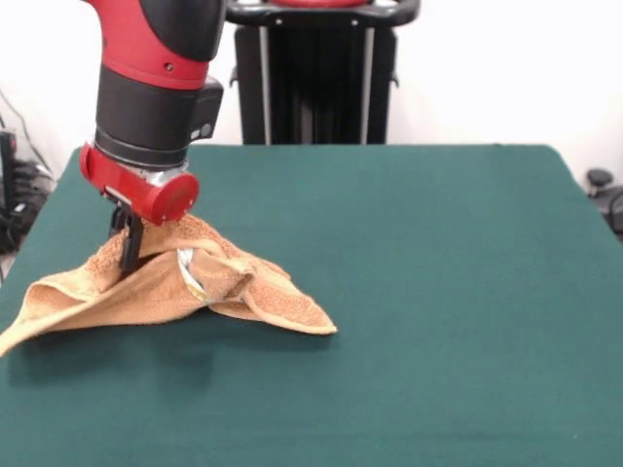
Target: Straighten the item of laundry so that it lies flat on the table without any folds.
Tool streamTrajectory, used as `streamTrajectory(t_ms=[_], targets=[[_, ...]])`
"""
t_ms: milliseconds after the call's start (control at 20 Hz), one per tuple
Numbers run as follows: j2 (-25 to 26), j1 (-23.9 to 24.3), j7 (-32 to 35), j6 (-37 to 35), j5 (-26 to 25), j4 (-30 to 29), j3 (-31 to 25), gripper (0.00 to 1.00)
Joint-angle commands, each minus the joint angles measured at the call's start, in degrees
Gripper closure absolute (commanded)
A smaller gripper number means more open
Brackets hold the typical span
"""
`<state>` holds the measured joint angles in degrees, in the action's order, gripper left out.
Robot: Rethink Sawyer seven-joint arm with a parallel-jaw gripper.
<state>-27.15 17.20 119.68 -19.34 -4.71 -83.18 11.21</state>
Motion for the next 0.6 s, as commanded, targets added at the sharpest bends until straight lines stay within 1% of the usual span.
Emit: streamTrajectory(t_ms=[50, 200, 300, 350, 450, 600], targets=[[0.9, 0.9, -8.4, -23.7, -3.8, 4.8, -2.3, 1.00], [2.0, 1.7, -8.2, -22.7, -4.3, 5.0, -3.2, 1.00], [0.8, 1.8, -8.2, -24.0, -4.9, 4.4, -3.4, 1.00], [-0.6, 1.7, -8.2, -25.6, -5.1, 3.8, -3.4, 1.00], [-4.3, 1.3, -8.1, -27.3, -5.5, 0.6, -3.4, 1.00], [-10.4, 2.5, -10.1, -32.9, -4.8, -3.0, -4.5, 1.00]])
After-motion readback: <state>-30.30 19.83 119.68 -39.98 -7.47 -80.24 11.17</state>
